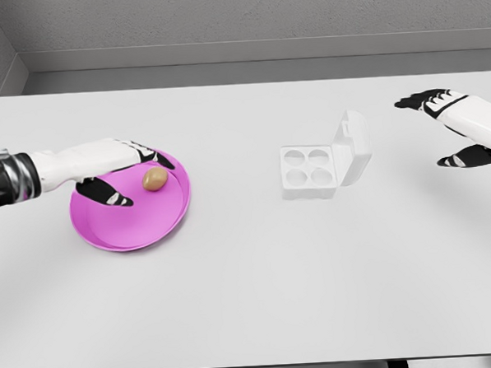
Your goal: Pack egg into the box and close the box lid
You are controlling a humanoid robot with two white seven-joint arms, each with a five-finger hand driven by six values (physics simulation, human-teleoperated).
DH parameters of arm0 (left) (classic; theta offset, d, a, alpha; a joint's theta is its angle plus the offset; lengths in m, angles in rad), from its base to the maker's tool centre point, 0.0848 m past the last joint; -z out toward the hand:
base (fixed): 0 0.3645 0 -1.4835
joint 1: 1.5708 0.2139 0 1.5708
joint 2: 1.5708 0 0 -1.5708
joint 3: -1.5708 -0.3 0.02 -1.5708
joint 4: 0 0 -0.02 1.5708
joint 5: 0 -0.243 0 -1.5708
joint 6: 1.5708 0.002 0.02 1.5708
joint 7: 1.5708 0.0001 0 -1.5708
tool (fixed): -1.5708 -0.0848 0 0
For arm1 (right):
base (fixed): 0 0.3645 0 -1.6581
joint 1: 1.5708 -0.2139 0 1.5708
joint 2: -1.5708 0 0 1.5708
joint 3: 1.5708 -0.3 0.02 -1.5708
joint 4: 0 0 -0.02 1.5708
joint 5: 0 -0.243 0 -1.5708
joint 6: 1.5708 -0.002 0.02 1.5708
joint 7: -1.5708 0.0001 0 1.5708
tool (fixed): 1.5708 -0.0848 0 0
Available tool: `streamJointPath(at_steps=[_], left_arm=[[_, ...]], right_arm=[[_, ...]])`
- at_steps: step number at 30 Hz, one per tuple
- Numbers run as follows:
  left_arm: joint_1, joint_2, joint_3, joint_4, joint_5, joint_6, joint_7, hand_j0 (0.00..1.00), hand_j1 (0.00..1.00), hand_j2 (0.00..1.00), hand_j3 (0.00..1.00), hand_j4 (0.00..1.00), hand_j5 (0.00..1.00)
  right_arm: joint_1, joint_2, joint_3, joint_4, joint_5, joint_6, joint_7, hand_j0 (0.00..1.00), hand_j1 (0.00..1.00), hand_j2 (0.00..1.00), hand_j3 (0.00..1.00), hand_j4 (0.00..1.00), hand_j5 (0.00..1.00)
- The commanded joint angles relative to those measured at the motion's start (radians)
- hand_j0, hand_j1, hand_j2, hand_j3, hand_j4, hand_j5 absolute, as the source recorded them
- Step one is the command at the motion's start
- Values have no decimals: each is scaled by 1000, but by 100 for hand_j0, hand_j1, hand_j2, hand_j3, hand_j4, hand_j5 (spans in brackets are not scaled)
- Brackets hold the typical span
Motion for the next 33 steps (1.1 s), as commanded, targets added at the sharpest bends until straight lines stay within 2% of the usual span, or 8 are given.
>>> streamJointPath(at_steps=[1,3,6,15,17,21,27,33], left_arm=[[0,-12,-2,17,-30,1,0,77,77,77,77,77,77],[-2,-24,-2,29,-49,1,0,77,77,77,77,77,77],[-2,-41,-1,37,-70,1,0,77,77,77,77,77,77],[-8,-90,-1,74,-137,1,0,78,78,78,78,78,78],[-8,-107,-1,81,-156,1,0,78,78,78,78,78,78],[-8,-119,-1,98,-173,1,0,78,78,78,78,78,78],[-8,-127,-1,117,-194,-1,0,78,78,78,78,78,78],[-8,-151,-1,157,-219,-1,0,79,79,79,79,79,79]], right_arm=[[0,-1,-1,4,-1,5,-1,100,100,100,100,100,100],[0,-3,-1,4,1,7,1,100,100,100,100,100,100],[-12,16,-1,7,15,5,75,100,100,100,100,100,100],[-12,25,6,13,25,5,78,100,100,100,100,100,100],[-25,28,33,37,35,5,78,100,100,100,100,100,100],[-92,60,108,119,53,5,78,100,100,100,100,100,100],[-104,76,118,165,87,5,78,100,100,100,100,100,100],[-161,100,170,229,101,5,78,100,100,100,100,100,100]])
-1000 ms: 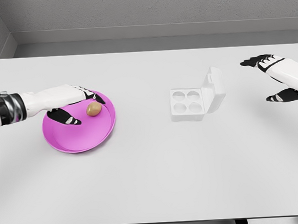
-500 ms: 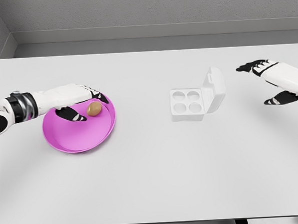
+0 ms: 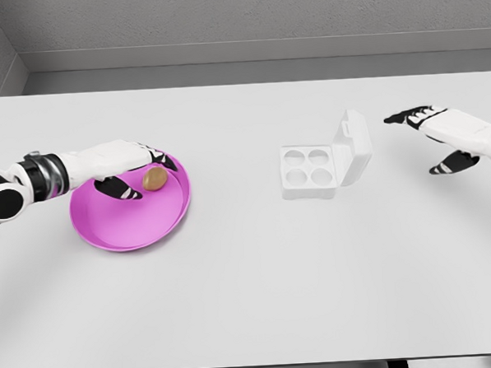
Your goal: Pack egg into the box and close the box lid
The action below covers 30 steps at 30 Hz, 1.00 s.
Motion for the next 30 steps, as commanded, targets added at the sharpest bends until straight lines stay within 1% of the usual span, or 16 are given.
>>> streamJointPath(at_steps=[1,8,22,24,27,29,30], left_arm=[[0,-10,0,15,-7,1,0,78,78,78,78,78,78],[-2,-26,0,41,-15,-1,0,78,78,78,78,78,78],[-3,-45,2,55,-33,-1,0,78,78,78,78,78,78],[-3,-48,2,72,-33,-3,0,78,78,78,78,78,78],[-5,-48,2,73,-35,-3,0,78,78,78,78,78,78],[-5,-48,2,75,-33,-1,0,78,78,78,78,78,78],[-5,-48,2,76,-35,-3,0,78,78,78,78,78,78]], right_arm=[[0,8,13,21,4,1,0,100,100,100,100,100,100],[0,8,16,21,4,1,0,100,100,100,100,100,100],[-5,5,18,7,3,-6,3,100,100,100,100,100,100],[-5,5,18,7,4,-6,3,100,100,100,100,100,100],[-6,3,18,7,4,-6,4,100,100,100,100,100,100],[-8,3,18,8,3,-6,49,100,100,100,100,100,100],[-11,3,18,8,3,-8,49,100,100,100,100,100,100]])
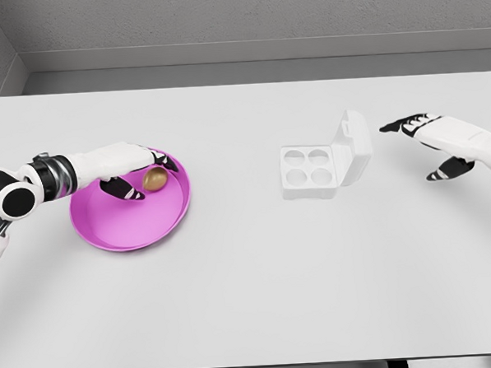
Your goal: Pack egg into the box and close the box lid
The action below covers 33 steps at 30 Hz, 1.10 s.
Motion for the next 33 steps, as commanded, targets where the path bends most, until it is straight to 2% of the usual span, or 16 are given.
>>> streamJointPath(at_steps=[1,22,33], left_arm=[[0,0,0,3,2,0,0,78,78,78,78,78,78],[-2,-20,0,26,-13,3,0,76,76,76,76,76,76],[-2,-27,0,26,-19,6,0,70,70,70,70,70,70]], right_arm=[[0,-2,0,-1,-6,0,20,100,100,100,100,100,100],[2,-3,0,-16,-10,-7,20,100,100,100,100,100,100],[0,-3,0,-16,-10,-7,20,100,100,100,100,100,100]])
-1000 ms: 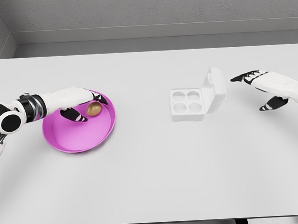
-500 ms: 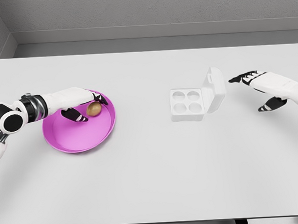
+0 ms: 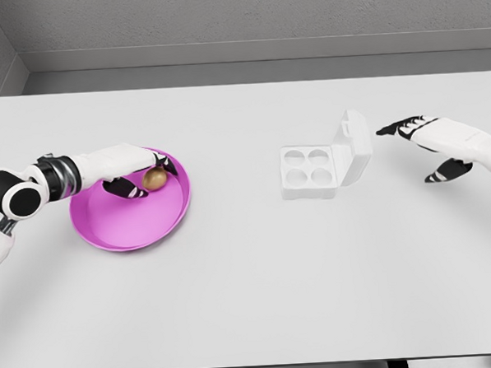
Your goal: Pack egg into the box and close the box lid
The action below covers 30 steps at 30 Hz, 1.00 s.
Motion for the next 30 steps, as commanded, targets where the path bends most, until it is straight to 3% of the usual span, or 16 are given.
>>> streamJointPath(at_steps=[1,11,22,30], left_arm=[[0,-2,0,0,2,1,0,68,68,68,68,68,68],[0,-2,0,0,2,1,0,61,61,61,61,61,61],[0,-1,10,-6,2,1,0,43,43,43,43,43,43],[0,4,20,-17,7,-2,0,38,38,38,38,38,38]], right_arm=[[0,-1,0,0,-5,1,0,100,100,100,100,100,100],[0,-1,0,1,-7,1,0,100,100,100,100,100,100],[2,-1,0,0,-7,2,0,100,100,100,100,100,100],[0,-1,0,0,-7,3,0,100,100,100,100,100,100]])
